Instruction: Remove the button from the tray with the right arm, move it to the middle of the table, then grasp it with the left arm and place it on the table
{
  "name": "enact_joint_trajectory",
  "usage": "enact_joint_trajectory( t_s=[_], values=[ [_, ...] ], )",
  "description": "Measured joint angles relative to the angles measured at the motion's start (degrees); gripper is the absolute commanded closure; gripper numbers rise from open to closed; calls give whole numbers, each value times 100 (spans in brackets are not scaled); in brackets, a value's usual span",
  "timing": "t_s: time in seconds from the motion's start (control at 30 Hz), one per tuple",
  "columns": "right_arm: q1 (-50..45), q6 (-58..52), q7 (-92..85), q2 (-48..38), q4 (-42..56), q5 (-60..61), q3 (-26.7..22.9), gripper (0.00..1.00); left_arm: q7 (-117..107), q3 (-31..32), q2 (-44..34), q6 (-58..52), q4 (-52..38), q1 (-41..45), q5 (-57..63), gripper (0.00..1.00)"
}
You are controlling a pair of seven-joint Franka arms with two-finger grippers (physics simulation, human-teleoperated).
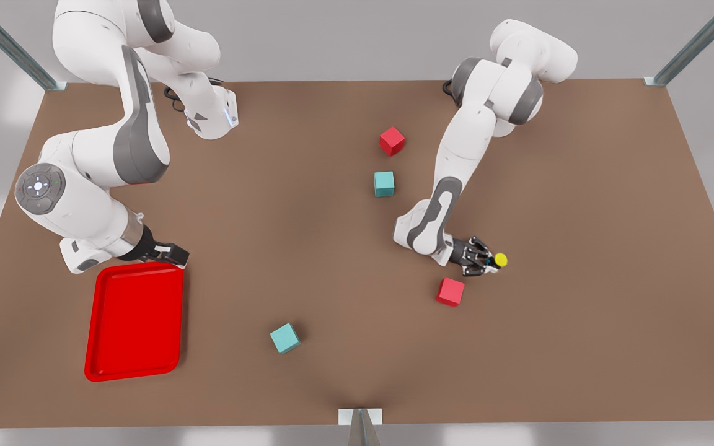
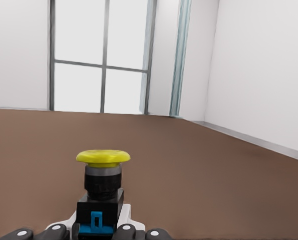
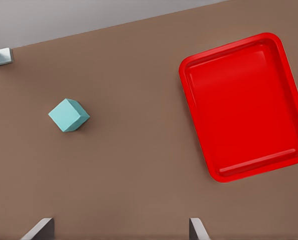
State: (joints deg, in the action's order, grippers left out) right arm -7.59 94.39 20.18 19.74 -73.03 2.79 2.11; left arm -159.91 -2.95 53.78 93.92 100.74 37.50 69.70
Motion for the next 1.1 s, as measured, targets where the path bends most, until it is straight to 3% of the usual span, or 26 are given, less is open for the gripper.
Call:
enact_joint_trajectory(
  t_s=[0.07,0.1,0.13,0.17,0.2,0.23,0.63,0.77,0.9,0.97,1.1],
  values=[
    [3,3,21,5,3,10,0,0,46,61,-57,62,0,-10,-73,61],
    [3,15,31,5,3,13,0,0,67,77,-74,84,3,-7,-96,54],
    [7,25,40,1,-2,12,0,0,87,85,-90,103,6,0,-105,40],
    [9,33,48,-1,-3,12,0,0,106,89,-95,117,7,13,-110,40],
    [6,40,57,-6,-5,11,0,0,125,90,-95,125,8,22,-119,31],
    [2,42,65,-14,-11,11,0,0,142,88,-93,132,8,26,-124,1],
    [-42,46,134,-31,-7,-20,34,0,310,342,-361,137,307,142,-277,0],
    [-22,45,148,-26,-4,-32,7,0,377,947,-845,6,543,240,-678,0],
    [-13,34,159,-24,-3,-34,-1,0,670,1469,-2232,-382,442,252,-1636,0],
    [-23,35,164,-15,-3,-31,0,0,1054,1453,-3022,-520,-230,39,-2376,0],
    [-24,48,173,-8,-3,-28,0,0,2592,1273,-4086,-628,-1383,-1611,-4606,0]
  ],
)
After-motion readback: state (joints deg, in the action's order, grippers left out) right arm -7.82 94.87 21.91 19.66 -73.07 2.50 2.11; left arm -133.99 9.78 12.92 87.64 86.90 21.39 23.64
